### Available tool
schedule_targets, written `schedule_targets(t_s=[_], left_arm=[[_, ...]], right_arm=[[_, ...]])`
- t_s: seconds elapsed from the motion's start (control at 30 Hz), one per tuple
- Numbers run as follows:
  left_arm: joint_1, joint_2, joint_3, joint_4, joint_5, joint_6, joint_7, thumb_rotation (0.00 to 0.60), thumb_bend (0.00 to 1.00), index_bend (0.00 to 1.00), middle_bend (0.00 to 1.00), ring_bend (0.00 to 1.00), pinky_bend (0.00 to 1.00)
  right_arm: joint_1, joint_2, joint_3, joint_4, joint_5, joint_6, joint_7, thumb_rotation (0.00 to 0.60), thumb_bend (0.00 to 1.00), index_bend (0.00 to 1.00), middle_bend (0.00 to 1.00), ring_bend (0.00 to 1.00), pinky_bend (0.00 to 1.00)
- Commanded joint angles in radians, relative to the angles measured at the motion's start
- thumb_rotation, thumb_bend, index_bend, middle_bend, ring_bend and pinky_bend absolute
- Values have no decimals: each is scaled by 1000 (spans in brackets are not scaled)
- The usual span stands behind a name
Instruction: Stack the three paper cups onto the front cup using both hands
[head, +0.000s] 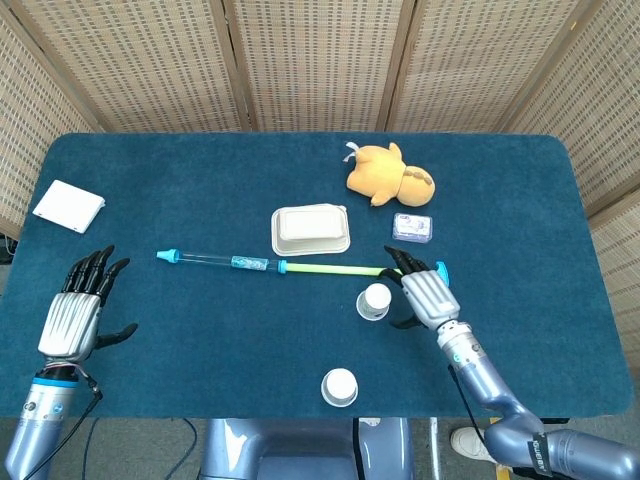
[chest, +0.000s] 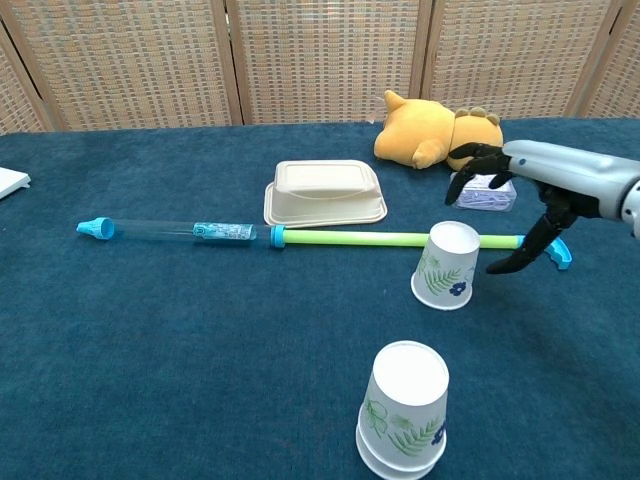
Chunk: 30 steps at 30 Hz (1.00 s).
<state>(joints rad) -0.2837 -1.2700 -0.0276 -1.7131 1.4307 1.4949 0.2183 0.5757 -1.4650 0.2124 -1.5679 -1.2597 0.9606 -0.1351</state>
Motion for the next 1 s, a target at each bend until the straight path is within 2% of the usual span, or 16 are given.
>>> schedule_targets(t_s=[0.03, 0.37, 1.0], left_arm=[[3, 3, -2, -2, 6, -3, -5, 600, 136, 120, 0, 0, 66], [13, 5, -14, -2, 20, -16, -12, 600, 136, 122, 0, 0, 67], [20, 4, -28, -4, 26, -43, -7, 600, 136, 131, 0, 0, 68]], right_arm=[[27, -21, 9, 10, 31, -27, -26, 600, 170, 324, 15, 0, 219], [68, -45, 14, 51, 104, -52, -66, 600, 171, 347, 15, 0, 221], [81, -70, -11, 100, 118, -51, -36, 600, 178, 528, 68, 0, 236]])
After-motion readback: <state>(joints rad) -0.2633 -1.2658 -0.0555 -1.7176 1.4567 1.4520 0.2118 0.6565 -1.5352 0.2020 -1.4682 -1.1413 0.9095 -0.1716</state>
